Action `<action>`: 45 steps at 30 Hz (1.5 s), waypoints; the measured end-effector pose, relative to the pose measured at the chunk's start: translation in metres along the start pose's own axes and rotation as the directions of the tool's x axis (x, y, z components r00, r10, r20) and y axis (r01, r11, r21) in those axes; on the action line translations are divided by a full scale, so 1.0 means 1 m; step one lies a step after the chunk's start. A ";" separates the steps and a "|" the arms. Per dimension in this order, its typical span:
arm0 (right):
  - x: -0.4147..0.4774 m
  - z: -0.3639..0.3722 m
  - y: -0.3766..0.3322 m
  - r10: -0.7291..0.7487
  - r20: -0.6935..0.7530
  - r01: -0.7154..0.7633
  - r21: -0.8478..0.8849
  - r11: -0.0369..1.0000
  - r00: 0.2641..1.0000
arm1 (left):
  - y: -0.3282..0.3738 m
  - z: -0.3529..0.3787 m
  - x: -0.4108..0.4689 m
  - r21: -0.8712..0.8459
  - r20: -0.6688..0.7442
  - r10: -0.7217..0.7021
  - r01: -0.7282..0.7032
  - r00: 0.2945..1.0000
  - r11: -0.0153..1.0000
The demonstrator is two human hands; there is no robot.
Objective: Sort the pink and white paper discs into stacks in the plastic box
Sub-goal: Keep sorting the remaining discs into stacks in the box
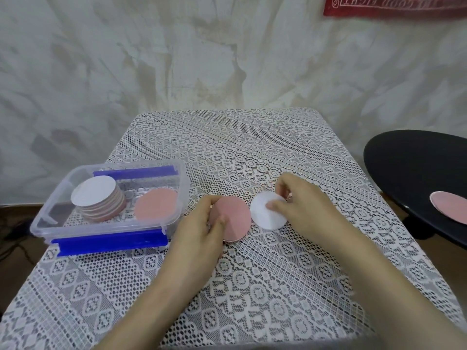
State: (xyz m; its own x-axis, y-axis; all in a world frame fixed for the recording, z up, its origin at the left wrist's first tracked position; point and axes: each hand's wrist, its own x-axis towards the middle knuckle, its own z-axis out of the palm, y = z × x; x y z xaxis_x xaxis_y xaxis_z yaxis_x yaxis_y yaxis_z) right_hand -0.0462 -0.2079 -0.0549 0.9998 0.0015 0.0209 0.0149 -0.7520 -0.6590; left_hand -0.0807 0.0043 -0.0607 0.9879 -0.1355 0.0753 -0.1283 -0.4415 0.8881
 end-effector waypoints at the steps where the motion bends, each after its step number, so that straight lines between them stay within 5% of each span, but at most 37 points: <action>1: 0.000 -0.003 0.000 0.001 -0.022 0.002 0.165 0.986 1.000 | 0.000 0.000 -0.001 0.000 -0.003 0.003 -0.003 1.000 1.000; 4: -0.008 -0.015 -0.004 -0.022 0.042 -0.003 0.515 0.857 0.999 | -0.001 0.000 -0.003 -0.019 -0.011 0.005 -0.005 1.000 1.000; 8: -0.025 0.000 -0.017 -0.056 0.161 -0.019 0.429 0.903 0.985 | 0.004 0.000 -0.011 -0.080 0.070 0.072 -0.067 0.995 0.995; 12: -0.036 0.015 -0.020 -0.101 0.092 0.061 0.362 0.930 0.991 | 0.004 0.001 -0.016 0.037 0.061 0.164 -0.166 0.985 0.985; 18: -0.050 0.010 -0.020 -0.276 0.049 0.280 -0.082 0.957 0.960 | -0.004 -0.003 -0.018 0.335 0.057 0.209 -0.216 0.976 0.917; 32: -0.061 0.018 -0.027 -0.351 0.025 0.351 -0.165 0.922 0.936 | 0.004 -0.003 -0.021 0.406 0.032 0.278 -0.267 0.960 0.874; 36: -0.063 0.020 -0.029 -0.283 0.146 0.310 -0.226 0.923 0.948 | -0.001 0.001 -0.020 0.398 0.087 0.218 -0.235 0.972 0.887; 45: -0.060 0.029 -0.056 -0.329 0.063 0.322 0.096 0.942 0.942 | 0.001 -0.040 -0.033 0.233 -0.037 0.213 -0.199 0.976 0.952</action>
State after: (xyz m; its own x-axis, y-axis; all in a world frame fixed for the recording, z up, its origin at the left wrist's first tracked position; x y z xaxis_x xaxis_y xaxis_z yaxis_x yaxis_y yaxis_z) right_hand -0.1064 -0.1466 -0.0409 0.9381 0.2899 0.1893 0.3376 -0.6444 -0.6862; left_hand -0.1098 0.0439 -0.0444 0.9404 -0.1936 0.2797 -0.3391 -0.5997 0.7249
